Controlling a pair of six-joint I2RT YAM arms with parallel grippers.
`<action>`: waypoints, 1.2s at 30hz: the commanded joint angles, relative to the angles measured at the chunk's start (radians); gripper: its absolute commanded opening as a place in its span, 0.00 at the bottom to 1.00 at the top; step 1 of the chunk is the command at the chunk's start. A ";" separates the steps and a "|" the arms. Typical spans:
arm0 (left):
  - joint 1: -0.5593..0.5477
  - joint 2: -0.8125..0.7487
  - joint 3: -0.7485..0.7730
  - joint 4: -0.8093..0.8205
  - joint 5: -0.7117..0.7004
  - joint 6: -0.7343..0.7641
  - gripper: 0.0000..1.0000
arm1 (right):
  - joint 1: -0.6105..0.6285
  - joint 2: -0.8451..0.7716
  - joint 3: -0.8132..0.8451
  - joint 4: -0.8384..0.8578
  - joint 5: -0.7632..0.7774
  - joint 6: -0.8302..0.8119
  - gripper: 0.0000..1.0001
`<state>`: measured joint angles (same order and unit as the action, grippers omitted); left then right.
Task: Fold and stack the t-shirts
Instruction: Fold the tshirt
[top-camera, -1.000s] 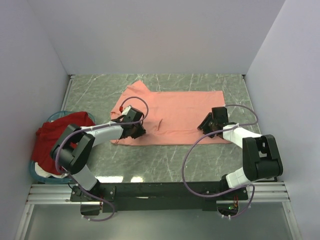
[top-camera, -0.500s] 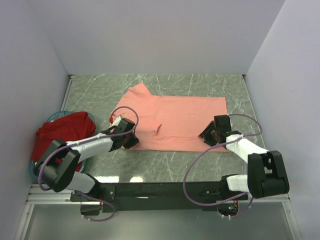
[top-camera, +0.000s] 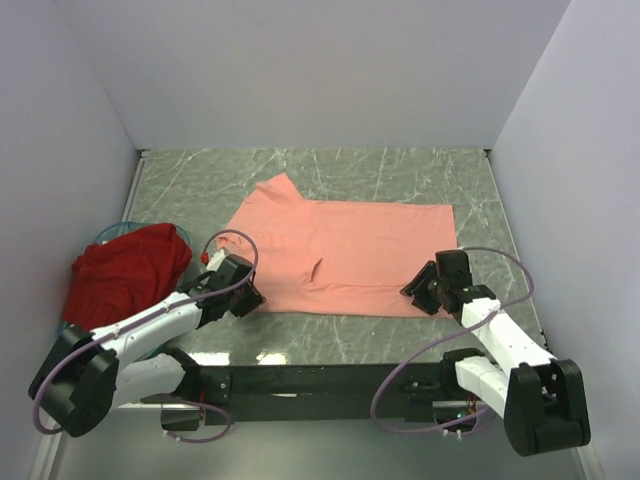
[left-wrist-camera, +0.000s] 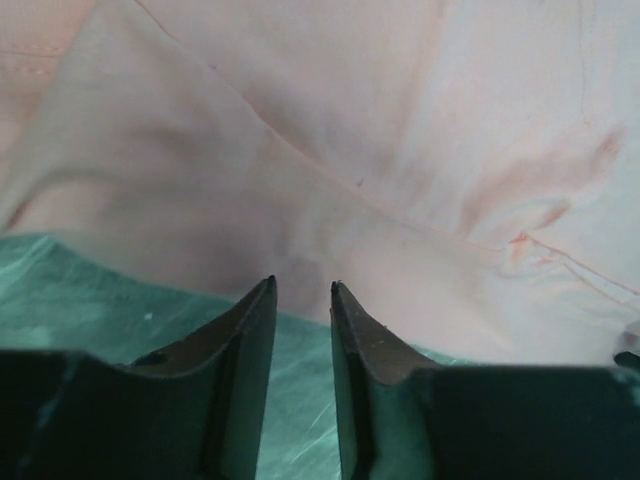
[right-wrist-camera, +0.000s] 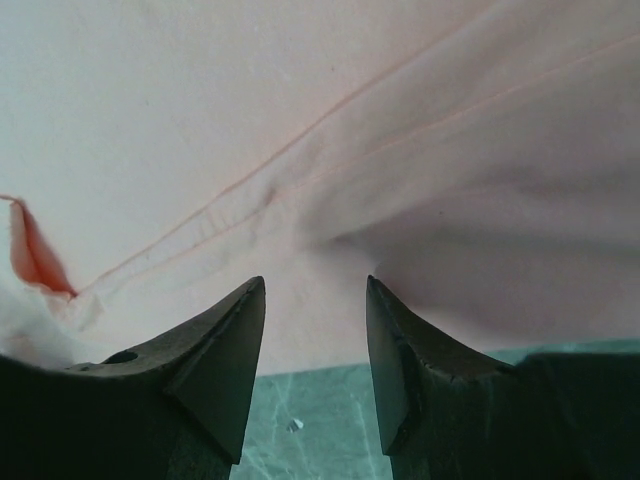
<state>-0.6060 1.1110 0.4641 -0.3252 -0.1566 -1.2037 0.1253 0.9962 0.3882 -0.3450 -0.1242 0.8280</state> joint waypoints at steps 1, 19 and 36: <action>-0.005 -0.057 0.105 -0.090 -0.064 0.044 0.36 | -0.006 -0.068 0.052 -0.063 0.012 -0.041 0.52; 0.295 0.958 1.402 -0.236 -0.049 0.653 0.52 | 0.010 0.087 0.314 0.142 -0.180 -0.207 0.48; 0.290 1.313 1.722 -0.094 -0.118 0.987 0.63 | 0.023 0.032 0.270 0.189 -0.204 -0.267 0.48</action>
<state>-0.3130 2.4031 2.1170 -0.4881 -0.2459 -0.3031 0.1402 1.0573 0.6533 -0.2092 -0.3122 0.5816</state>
